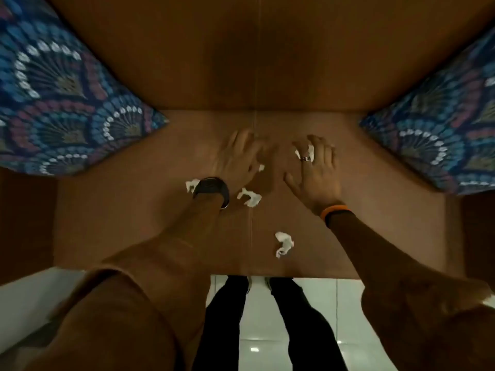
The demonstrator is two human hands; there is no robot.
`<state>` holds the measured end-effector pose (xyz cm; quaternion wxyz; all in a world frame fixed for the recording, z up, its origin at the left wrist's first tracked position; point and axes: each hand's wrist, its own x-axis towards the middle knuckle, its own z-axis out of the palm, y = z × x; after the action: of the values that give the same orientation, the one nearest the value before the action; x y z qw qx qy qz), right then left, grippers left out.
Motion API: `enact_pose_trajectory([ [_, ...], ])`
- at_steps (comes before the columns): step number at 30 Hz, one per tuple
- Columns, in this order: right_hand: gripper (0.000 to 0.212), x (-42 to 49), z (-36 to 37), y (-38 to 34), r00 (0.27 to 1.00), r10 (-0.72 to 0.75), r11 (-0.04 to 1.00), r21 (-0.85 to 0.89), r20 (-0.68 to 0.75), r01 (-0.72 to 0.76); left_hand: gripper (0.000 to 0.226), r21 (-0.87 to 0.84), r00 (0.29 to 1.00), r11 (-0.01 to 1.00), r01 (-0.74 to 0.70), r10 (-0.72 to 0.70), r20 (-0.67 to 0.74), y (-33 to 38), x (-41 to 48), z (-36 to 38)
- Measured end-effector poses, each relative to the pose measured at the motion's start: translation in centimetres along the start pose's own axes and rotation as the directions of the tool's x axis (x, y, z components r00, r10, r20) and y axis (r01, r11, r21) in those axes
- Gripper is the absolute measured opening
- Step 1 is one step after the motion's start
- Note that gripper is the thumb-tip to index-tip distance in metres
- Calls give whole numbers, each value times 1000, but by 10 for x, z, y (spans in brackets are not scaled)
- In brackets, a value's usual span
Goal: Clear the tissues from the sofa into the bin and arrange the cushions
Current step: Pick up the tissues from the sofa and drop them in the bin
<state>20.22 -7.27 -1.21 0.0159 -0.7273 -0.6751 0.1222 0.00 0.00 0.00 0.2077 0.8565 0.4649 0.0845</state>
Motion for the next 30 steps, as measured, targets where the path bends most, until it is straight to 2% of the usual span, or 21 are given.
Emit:
enact_pose_trajectory([
  [4, 42, 2, 73, 16, 999, 33, 999, 4, -6, -33, 26, 30, 999, 999, -12, 11, 36, -33, 1, 73],
  [6, 39, 4, 95, 22, 998, 55, 998, -4, 26, -55, 27, 59, 998, 998, -37, 34, 58, -45, -1, 101],
  [9, 37, 17, 113, 32, 995, 88, 996, -22, 52, -87, 25, 27, 999, 999, 22, -23, 32, -55, -1, 124],
  [13, 28, 33, 110, 39, 989, 144, 988, 53, 35, -146, 27, -17, 992, 995, 99, -97, 86, -46, -1, 122],
  [17, 20, 14, 90, 45, 981, 162, 978, 111, 108, -174, 19, 14, 995, 995, 96, -96, 12, -28, -27, 105],
  [20, 15, -27, 80, 52, 986, 156, 979, 120, 56, -162, 22, 70, 992, 990, 120, -122, 26, -13, -57, 102],
  [23, 23, -74, 85, 59, 977, 212, 973, 96, 1, -211, 34, 88, 972, 977, 196, -205, 113, -6, -79, 114],
  [25, 29, -99, 96, 62, 953, 293, 955, 31, 83, -296, 41, 43, 955, 965, 258, -261, 138, -3, -86, 125],
  [27, 24, -112, 111, 63, 937, 328, 944, -2, 119, -330, 41, -43, 934, 938, 344, -337, 122, 0, -89, 134],
  [30, 19, -108, 119, 61, 929, 359, 924, 110, 87, -367, 27, -113, 912, 905, 411, -406, 61, 3, -88, 142],
])
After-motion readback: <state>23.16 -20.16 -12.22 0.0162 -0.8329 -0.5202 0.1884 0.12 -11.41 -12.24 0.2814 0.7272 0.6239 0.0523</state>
